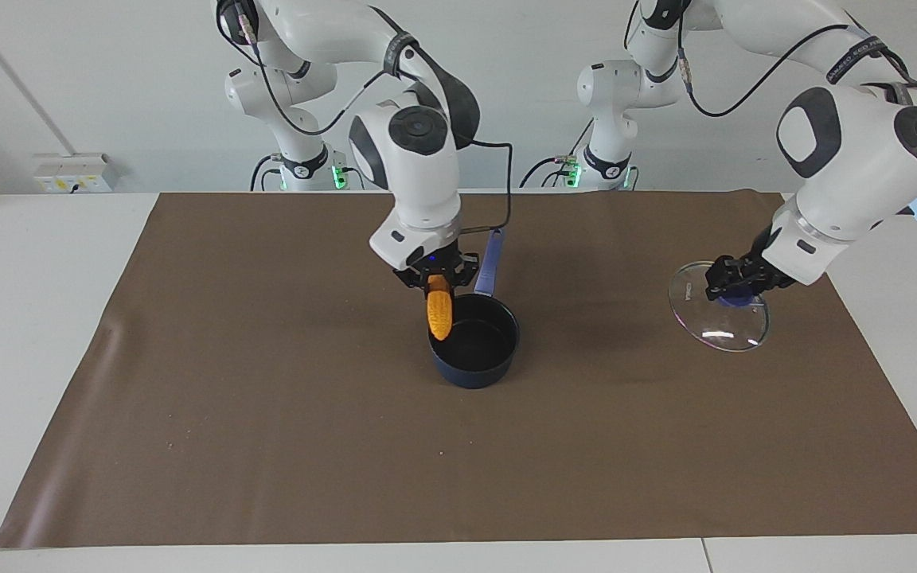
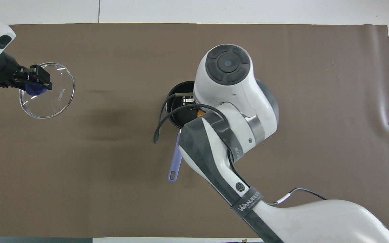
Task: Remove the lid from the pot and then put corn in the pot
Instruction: 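Lower the lid onto the table with the left gripper while the right gripper drops corn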
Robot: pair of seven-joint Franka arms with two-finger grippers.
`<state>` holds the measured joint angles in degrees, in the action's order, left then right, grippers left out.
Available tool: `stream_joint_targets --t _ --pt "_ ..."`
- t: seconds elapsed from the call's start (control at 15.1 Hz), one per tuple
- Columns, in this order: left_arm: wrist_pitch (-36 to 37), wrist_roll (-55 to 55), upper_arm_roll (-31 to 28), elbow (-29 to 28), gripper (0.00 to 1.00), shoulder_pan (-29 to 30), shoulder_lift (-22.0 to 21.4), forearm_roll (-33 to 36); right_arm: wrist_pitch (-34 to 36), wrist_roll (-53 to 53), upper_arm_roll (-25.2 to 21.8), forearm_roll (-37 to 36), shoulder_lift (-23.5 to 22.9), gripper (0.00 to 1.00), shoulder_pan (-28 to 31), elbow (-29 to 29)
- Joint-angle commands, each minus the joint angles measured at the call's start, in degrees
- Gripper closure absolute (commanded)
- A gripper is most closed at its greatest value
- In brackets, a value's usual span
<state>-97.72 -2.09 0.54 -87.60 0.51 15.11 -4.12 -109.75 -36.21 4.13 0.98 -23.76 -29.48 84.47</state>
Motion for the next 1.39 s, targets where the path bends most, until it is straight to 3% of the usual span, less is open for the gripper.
stream_joint_targets --t 0.0,0.26,0.46,0.66,0.93,1.06,1.19,1.32 --pt "-11.67 -1.86 0.51 -15.38 1.0 2.21 -5.35 -0.36 -3.53 -4.04 -0.17 -1.94 -6.37 1.0 -1.63 -3.6" --pt "-19.15 -3.8 0.51 -21.37 1.0 3.45 -4.65 -0.27 -6.34 -4.13 -0.09 -2.56 -9.11 1.0 -1.46 -5.45" --pt "-24.08 -3.97 0.51 -25.33 1.0 3.8 -4.39 -0.27 -7.4 -4.05 -0.09 -2.65 -8.85 1.0 -1.28 -2.65" --pt "-24.97 -3.71 0.51 -26.21 1.0 3.19 -4.13 4.63 -10.56 -4.13 -0.09 -2.56 -7.8 1.0 -1.54 1.38" --pt "-27.86 -3.54 0.6 -27.44 1.0 3.45 -3.25 4.74 -10.4 -4.31 -0.09 -2.56 -7.35 0.98 -1.72 2.37" --pt "-29.18 -3.45 0.6 -28.23 1.0 3.27 -3.07 4.74 -10.13 -4.31 -0.17 -2.74 -7.27 0.0 -1.72 2.28" --pt "-30.59 -3.54 0.6 -29.02 1.0 3.27 -2.98 4.74 -5.59 -4.22 -0.52 -3.0 -7.35 0.0 -1.72 -1.04" --pt "-31.12 -3.88 0.6 -29.46 1.0 3.36 -2.98 4.74 3.1 -3.96 -0.35 -5.62 -8.84 0.0 -1.54 -8.58"
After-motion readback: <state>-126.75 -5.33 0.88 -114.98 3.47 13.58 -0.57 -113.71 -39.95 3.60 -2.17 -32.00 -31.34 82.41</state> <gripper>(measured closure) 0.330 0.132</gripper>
